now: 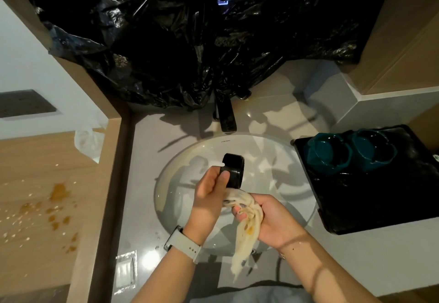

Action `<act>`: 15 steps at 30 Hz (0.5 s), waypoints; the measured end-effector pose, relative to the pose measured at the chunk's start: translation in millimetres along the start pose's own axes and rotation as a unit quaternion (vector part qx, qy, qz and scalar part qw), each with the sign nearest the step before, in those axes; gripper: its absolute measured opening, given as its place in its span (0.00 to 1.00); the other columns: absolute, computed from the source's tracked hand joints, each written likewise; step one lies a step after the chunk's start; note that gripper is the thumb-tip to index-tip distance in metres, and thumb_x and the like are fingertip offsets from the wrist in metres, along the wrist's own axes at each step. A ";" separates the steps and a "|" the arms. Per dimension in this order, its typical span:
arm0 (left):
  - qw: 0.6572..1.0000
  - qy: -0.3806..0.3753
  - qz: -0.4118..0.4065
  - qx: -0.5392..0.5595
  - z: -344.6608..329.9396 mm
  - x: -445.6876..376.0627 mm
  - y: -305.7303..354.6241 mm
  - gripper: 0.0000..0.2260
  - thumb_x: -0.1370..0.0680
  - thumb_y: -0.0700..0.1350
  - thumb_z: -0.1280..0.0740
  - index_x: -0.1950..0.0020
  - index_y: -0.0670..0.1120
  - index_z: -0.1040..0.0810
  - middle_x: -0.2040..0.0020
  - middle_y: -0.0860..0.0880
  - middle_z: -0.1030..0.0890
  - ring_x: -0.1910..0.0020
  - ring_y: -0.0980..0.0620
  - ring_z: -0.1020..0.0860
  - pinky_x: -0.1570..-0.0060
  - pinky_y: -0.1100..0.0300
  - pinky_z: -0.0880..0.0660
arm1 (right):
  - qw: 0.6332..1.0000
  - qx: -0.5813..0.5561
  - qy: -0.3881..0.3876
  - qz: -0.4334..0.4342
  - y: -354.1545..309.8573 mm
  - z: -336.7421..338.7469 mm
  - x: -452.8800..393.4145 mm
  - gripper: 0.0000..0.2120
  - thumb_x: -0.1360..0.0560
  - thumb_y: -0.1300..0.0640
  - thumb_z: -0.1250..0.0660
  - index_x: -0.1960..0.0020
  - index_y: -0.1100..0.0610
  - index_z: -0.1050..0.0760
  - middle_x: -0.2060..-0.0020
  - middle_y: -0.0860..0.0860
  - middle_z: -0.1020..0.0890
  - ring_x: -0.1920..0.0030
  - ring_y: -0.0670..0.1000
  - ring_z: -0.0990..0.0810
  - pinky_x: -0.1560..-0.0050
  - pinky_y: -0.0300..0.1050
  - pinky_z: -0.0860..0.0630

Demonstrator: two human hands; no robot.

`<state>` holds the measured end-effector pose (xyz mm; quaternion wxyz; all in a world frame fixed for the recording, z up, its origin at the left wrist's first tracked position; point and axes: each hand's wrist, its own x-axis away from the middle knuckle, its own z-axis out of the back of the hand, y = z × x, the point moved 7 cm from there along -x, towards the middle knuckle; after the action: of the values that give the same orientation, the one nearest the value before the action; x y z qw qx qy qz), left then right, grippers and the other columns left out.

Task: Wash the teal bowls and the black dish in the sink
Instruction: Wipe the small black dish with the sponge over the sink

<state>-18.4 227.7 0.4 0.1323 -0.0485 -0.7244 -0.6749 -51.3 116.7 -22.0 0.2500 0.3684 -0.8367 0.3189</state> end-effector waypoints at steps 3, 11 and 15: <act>1.000 -0.018 0.019 -0.006 0.9 -1.2 -9.3 0.15 0.18 0.40 0.37 0.58 0.30 0.32 0.64 0.33 0.31 0.62 0.45 0.32 0.59 0.54 0.32 | 0.991 0.082 0.001 0.103 -25.5 3.6 11.2 0.19 0.26 0.60 0.35 0.39 0.69 0.24 0.44 0.65 0.21 0.47 0.59 0.20 0.46 0.43 0.24; 0.997 -0.063 0.028 -0.039 -9.0 4.4 -15.9 0.11 0.19 0.39 0.36 0.60 0.36 0.23 0.65 0.40 0.22 0.62 0.47 0.23 0.56 0.54 0.23 | 0.747 0.500 0.097 0.426 -65.1 -20.5 38.2 0.08 0.25 0.60 0.30 0.51 0.49 0.18 0.50 0.45 0.24 0.48 0.39 0.22 0.49 0.28 0.28; 0.993 -0.083 -0.025 -0.085 -7.2 7.8 -8.2 0.14 0.22 0.47 0.35 0.60 0.36 0.26 0.65 0.36 0.25 0.64 0.48 0.27 0.60 0.53 0.28 | 0.774 0.466 0.120 0.412 -71.7 -20.4 18.4 0.05 0.24 0.57 0.31 0.52 0.52 0.16 0.53 0.46 0.22 0.50 0.43 0.21 0.47 0.32 0.28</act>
<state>-27.0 219.1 -5.1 0.0498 -0.0975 -0.6739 -0.7307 -3.0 85.3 28.8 -0.0090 0.0185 -0.6205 0.7839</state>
